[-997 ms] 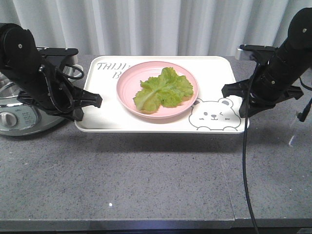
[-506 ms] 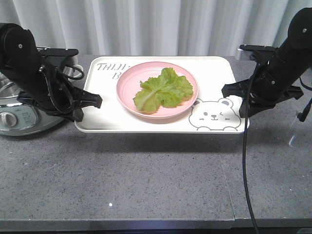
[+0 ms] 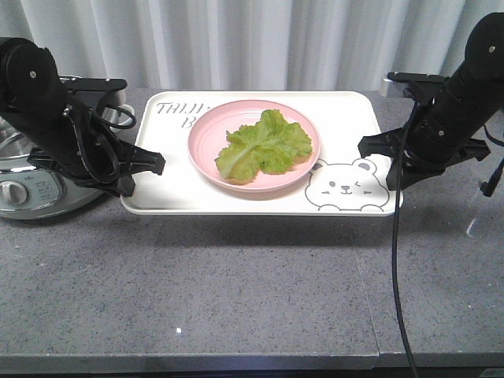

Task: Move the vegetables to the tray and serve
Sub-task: 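Hold the raised tray level with both grippers while the base turns away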

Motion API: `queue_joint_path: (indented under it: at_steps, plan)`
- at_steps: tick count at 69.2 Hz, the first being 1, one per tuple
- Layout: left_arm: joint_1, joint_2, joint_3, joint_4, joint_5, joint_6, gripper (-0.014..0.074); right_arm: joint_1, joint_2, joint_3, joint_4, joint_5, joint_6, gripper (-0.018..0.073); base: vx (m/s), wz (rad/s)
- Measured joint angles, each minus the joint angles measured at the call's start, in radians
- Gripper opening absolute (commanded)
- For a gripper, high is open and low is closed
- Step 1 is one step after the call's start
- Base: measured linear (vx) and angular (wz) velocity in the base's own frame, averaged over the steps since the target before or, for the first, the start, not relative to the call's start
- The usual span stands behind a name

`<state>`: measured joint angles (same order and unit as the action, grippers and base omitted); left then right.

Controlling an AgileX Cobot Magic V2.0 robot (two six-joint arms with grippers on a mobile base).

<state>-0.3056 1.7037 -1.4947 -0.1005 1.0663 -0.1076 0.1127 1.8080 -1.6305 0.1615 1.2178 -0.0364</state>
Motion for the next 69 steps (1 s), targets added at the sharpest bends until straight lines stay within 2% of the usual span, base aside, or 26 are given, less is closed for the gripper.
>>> queue_joint_path:
  at_steps: [69]
  plan:
    - [0.0,0.0,0.0,0.0,0.001,0.0,-0.0007,0.0,0.0,0.0,0.0,0.0,0.0,-0.0004,-0.01,-0.03]
